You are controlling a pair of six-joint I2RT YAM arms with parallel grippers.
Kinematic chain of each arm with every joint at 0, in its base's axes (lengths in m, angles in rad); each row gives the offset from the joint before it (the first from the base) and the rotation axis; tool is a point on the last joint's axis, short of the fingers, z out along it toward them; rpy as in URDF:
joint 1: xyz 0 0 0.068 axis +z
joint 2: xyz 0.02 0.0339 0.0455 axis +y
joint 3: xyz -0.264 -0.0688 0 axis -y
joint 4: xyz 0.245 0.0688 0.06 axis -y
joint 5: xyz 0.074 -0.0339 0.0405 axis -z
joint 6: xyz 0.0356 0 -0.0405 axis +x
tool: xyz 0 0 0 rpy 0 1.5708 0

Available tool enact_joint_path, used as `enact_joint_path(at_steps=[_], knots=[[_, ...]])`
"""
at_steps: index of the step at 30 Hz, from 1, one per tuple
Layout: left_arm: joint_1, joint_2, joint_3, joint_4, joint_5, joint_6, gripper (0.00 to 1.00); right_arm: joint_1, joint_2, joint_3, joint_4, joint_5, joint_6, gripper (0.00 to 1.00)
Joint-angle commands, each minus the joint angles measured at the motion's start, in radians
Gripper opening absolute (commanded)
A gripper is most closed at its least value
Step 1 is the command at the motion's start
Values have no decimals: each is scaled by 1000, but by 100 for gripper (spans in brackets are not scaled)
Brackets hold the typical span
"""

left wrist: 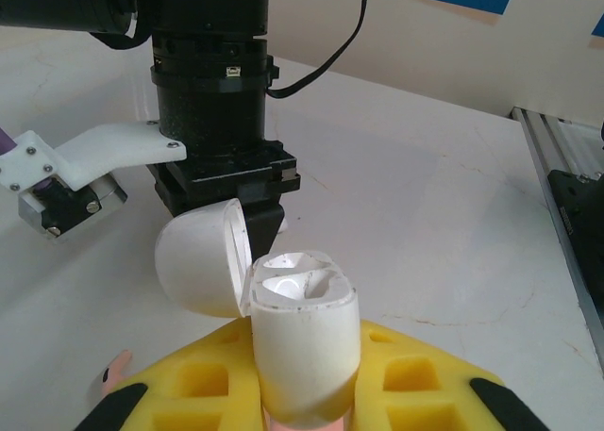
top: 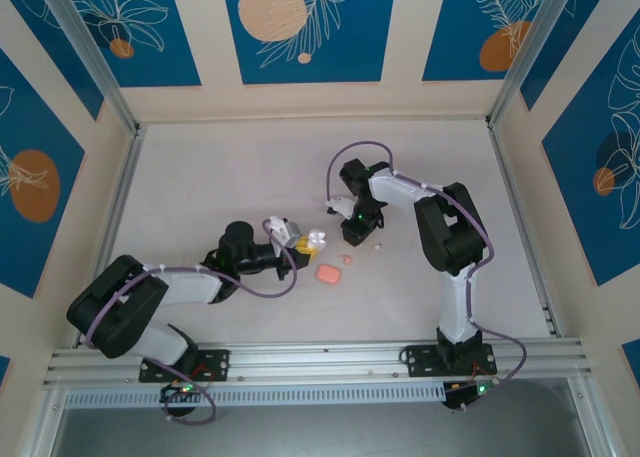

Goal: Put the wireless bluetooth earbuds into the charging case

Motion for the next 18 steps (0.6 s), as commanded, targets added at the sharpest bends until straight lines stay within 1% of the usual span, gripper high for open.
enact_joint_path(at_steps=[1, 4, 7, 13, 18], knots=[[6, -27, 10, -22, -4, 18, 19, -7, -13, -4, 8, -11, 46, 21], [5, -24, 20, -43, -11, 33, 19, -21, -63, -41, 51, -47, 88, 21], [3, -1, 21, -15, -19, 32, 19, -39, -132, -100, 130, -103, 142, 21], [-5, 98, 21, 128, -52, 19, 18, -84, -243, -206, 285, -193, 274, 21], [-14, 185, 26, 253, -91, 11, 18, -112, -330, -331, 443, -259, 385, 21]])
